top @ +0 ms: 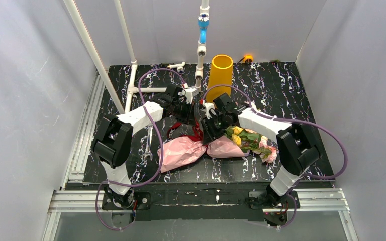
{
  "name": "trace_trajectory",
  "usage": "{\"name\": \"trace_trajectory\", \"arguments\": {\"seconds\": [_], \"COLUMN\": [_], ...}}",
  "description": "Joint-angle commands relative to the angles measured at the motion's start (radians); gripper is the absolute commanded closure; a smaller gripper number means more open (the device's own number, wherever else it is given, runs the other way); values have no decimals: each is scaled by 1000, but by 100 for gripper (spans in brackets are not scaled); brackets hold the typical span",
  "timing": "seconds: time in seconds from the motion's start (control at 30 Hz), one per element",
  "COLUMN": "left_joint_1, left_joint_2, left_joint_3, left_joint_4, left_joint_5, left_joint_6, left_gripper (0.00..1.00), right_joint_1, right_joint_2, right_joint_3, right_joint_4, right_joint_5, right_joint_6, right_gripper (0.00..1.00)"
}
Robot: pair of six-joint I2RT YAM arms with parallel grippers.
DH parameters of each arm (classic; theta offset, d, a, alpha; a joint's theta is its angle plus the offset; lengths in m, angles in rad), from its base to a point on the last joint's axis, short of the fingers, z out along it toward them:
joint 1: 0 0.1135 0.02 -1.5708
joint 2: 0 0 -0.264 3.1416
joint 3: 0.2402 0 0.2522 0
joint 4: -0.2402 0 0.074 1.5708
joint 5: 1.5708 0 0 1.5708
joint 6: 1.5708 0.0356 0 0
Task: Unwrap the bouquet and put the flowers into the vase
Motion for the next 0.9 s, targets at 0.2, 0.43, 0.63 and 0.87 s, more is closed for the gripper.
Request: {"name": "trace_trajectory", "arguments": {"seconds": [0.2, 0.43, 0.63, 0.87], "left_joint_1": [5, 28, 55, 126], "left_joint_2": [11, 48, 68, -156], "left_joint_3": [25, 34, 74, -70], "left_joint_4": [-35, -41, -73, 149], "left_joint_5": [-40, -68, -28, 260], "left_joint_6": [31, 59, 86, 104], "left_gripper": [100, 100, 100, 38], "right_joint_1": [5, 5, 4, 5], "right_joint_2": [-71, -215, -198, -251], "right_joint_3": [-4, -118, -110, -150], "right_joint_4": [31, 67, 65, 150], "right_joint_5": [-111, -130, -118, -135], "right_joint_6": [-16, -94, -150, -190], "right_gripper": [88, 89, 94, 99]}}
